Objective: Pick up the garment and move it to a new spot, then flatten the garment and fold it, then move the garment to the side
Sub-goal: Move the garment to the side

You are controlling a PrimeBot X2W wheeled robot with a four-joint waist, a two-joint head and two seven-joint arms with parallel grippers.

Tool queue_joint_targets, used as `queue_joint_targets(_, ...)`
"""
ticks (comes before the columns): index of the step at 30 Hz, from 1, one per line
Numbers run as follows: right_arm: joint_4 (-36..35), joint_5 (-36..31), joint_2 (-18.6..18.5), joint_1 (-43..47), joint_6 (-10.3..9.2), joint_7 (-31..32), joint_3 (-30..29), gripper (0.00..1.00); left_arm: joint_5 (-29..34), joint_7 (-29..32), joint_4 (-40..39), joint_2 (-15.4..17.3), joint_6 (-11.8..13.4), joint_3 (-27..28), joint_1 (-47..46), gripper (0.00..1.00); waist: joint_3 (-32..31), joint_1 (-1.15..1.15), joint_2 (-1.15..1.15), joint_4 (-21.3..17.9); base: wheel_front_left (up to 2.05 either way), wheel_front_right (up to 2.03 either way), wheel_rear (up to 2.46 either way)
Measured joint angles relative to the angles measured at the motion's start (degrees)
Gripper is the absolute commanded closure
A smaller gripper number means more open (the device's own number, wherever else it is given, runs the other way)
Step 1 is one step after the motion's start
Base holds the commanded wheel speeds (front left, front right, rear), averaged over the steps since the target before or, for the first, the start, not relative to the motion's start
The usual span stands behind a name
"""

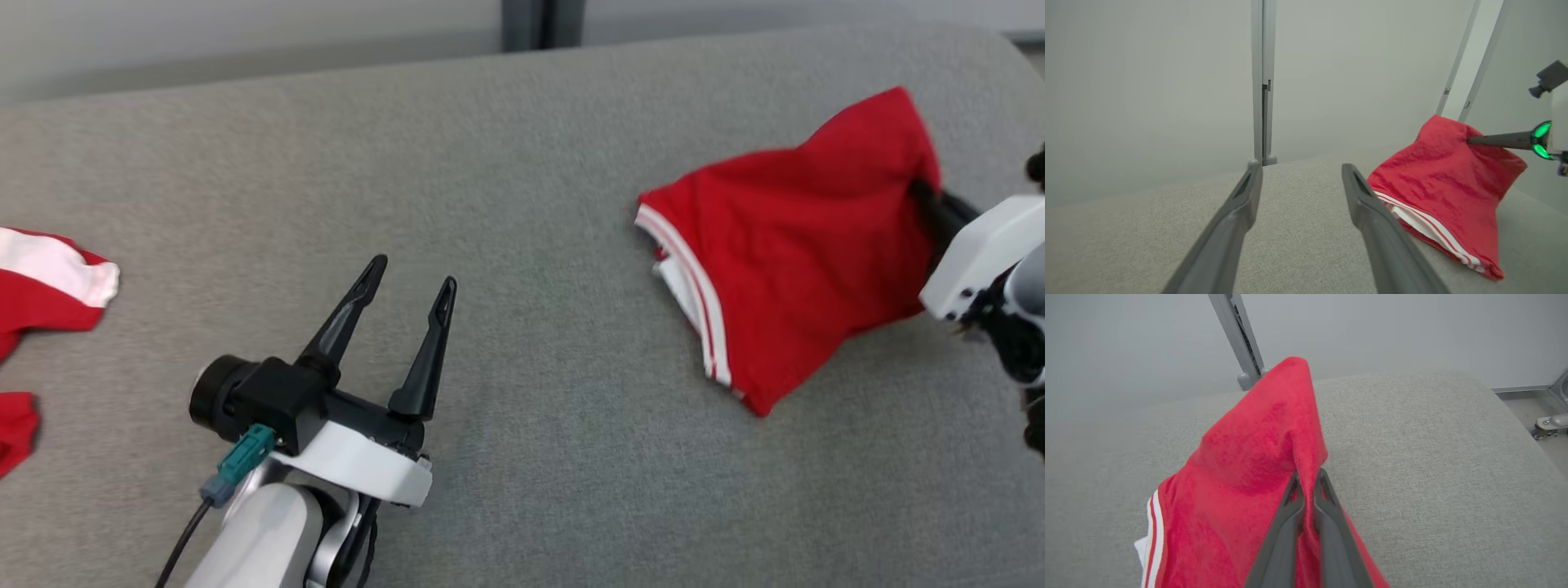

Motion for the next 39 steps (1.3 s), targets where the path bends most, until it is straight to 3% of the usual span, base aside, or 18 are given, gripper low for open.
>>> queue_joint_targets(6, 5.26, -0.45, -2.49, -5.36, 0.0, -3.5, -1.83, 1.0, 1.07, 1.91, -1.87, 1.7, -0.12, -0.22, -1.95, 0.0, 5.26, 0.0, 0.0, -2.62, 0.0, 0.0, 0.0)
queue_joint_targets(13, 12.48, -2.14, -2.77, -12.89, 0.0, -7.09, -3.36, 1.0, 1.97, 4.23, -4.19, 3.44, -0.2, -0.41, -3.97, 0.0, 10.72, 0.0, 0.0, -5.54, 0.0, 0.0, 0.0)
queue_joint_targets(20, 22.18, -6.24, -3.9, -18.98, 0.07, -9.05, -4.91, 1.0, 2.26, 5.38, -5.45, 4.28, -0.19, -0.74, -5.0, 0.0, 13.42, 0.0, 0.0, -5.97, 0.0, 0.0, 0.0)
queue_joint_targets(21, 23.35, -6.79, -3.9, -19.44, 0.05, -9.31, -5.14, 0.65, 2.26, 5.38, -5.41, 4.33, -0.18, -0.75, -5.0, 0.0, 13.34, 0.0, 0.0, -5.85, 0.0, 0.0, 0.0)
queue_joint_targets(22, 23.98, -7.42, -3.78, -19.58, 0.05, -10.14, -5.21, 0.0, 2.24, 5.35, -5.3, 4.31, -0.14, -0.75, -5.0, 0.0, 13.17, 0.0, 0.0, -5.72, 0.0, 0.0, 0.0)
queue_joint_targets(32, 26.28, -11.27, -3.72, -19.53, 0.05, -21.31, -4.53, 0.0, 0.31, 1.69, -2.3, 2.8, 0.7, 0.03, -4.19, 0.0, 8.16, 0.0, 0.0, -3.9, 0.0, 0.0, 0.0)
queue_joint_targets(39, 18.64, -10.13, -3.6, -12.9, 0.05, -26.97, -3.08, 0.0, -1.72, -0.78, 0.32, 2.52, 1.97, 2.35, -1.05, 0.0, 1.75, 0.0, 0.0, -2.0, 0.0, 0.0, 0.0)
